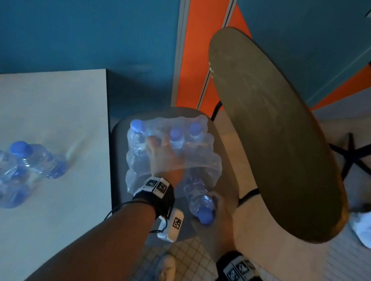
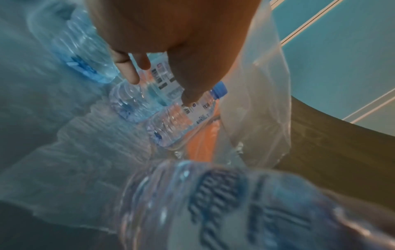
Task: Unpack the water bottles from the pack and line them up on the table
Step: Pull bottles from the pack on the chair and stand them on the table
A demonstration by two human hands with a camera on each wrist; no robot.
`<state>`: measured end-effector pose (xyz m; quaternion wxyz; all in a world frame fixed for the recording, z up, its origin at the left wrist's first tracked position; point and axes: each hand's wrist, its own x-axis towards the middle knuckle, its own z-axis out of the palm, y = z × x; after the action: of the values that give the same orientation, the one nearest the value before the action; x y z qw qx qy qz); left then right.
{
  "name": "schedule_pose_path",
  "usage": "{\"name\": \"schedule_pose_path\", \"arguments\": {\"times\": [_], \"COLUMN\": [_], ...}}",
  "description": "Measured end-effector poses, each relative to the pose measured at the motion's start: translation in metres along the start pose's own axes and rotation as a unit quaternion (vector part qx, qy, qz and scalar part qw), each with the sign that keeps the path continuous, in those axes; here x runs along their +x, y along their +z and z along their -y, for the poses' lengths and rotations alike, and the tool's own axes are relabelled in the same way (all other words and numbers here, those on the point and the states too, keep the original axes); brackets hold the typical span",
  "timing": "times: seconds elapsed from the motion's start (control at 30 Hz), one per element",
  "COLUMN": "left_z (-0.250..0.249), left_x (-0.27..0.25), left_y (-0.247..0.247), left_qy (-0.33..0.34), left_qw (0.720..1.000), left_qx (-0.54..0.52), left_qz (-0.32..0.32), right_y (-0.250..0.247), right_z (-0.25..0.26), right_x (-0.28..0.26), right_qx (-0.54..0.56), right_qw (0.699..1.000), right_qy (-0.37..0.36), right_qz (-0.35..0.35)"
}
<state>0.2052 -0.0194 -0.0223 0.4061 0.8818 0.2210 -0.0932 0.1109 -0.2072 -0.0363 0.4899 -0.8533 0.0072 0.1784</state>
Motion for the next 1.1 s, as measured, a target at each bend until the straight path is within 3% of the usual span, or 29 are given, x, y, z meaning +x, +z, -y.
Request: {"name": "schedule_pose_path", "arguments": {"times": [0.1,0.17,0.37,0.47,0.53,0.67,0.8,0.97,1.1], "left_z": [-0.005,0.000,0.045,0.088,0.123,0.189,0.238,0.280,0.304], "left_x": [-0.010,-0.026,-0.088,-0.137,-0.170,-0.213,-0.228,-0.223,-0.211], "left_y": [-0.009,-0.007,-0.024,-0.057,-0.085,-0.145,-0.199,-0.240,-0.251], "left_qy": [0.033,0.036,0.111,0.128,0.129,0.077,-0.017,-0.087,-0.106], "left_qw": [0.995,0.998,0.990,0.985,0.984,0.978,0.950,0.932,0.934], "left_qx": [-0.034,-0.050,-0.082,-0.110,-0.122,-0.110,-0.119,-0.135,-0.127], "left_qz": [-0.088,-0.033,-0.003,0.016,-0.009,-0.161,-0.288,-0.325,-0.316], "right_y": [-0.008,-0.013,-0.031,-0.036,-0.030,0.031,0.126,0.229,0.273], "right_z": [-0.003,-0.002,0.020,0.041,0.060,0.096,0.133,0.167,0.180], "right_x": [-0.011,-0.015,-0.038,-0.051,-0.061,-0.068,-0.059,-0.039,-0.024], "right_qx": [-0.010,-0.022,-0.050,-0.038,-0.020,0.020,0.006,0.010,-0.003], "right_qw": [0.998,0.995,0.991,0.994,0.993,0.984,0.974,0.977,0.976], "right_qy": [-0.041,-0.062,-0.083,-0.094,-0.118,-0.133,-0.174,-0.169,-0.170], "right_qz": [-0.056,-0.072,-0.088,-0.044,0.020,0.120,0.145,0.130,0.137]}}
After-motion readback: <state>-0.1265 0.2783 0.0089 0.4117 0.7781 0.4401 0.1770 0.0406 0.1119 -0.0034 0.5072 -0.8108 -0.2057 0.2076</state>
